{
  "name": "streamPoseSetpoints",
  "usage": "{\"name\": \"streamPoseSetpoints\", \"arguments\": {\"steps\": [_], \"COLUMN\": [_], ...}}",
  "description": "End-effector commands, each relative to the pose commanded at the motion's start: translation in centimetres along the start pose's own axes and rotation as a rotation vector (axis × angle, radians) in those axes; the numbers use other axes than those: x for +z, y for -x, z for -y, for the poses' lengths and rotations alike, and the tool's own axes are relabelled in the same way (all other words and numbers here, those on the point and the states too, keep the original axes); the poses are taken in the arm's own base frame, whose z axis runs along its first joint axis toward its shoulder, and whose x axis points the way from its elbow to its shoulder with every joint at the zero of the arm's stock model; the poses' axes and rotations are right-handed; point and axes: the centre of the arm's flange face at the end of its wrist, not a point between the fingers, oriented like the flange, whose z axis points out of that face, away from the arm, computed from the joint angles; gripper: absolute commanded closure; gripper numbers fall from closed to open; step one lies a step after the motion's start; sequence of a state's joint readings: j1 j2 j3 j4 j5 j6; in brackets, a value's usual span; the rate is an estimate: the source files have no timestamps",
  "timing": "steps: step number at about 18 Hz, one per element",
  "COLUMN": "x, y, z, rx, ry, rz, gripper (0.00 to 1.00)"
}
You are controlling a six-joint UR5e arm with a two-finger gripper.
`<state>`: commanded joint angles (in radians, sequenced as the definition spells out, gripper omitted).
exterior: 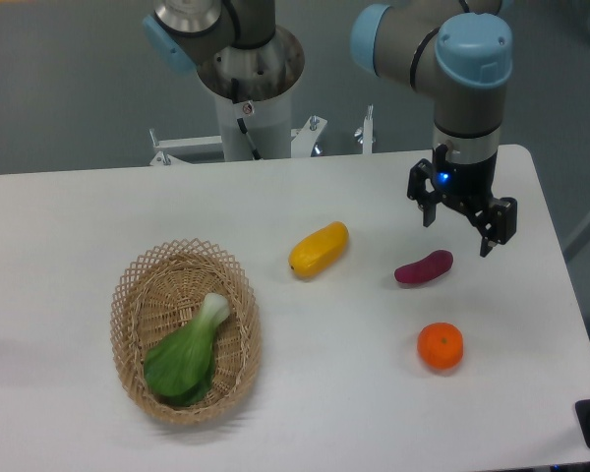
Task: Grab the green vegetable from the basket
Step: 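Move the open gripper over to the wicker basket above the bok choy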
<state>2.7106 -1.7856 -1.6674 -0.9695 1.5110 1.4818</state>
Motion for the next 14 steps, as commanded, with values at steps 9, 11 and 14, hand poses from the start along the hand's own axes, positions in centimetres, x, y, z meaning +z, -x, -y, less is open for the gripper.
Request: {"name": "streamPoseSetpoints", "arguments": {"steps": [9,11,14], "x": [-0.9,-1.1,-0.5], "y": [-2.9,-4.9,-8.4], "z": [2.3,3.6,6.2], "rx": [-0.075,-0.097,-0.127], "ry": [-0.039,-0.046,-0.056], "rz": [-0.013,-0.027,-0.056], "gripper": [0.00,0.00,0.00]}}
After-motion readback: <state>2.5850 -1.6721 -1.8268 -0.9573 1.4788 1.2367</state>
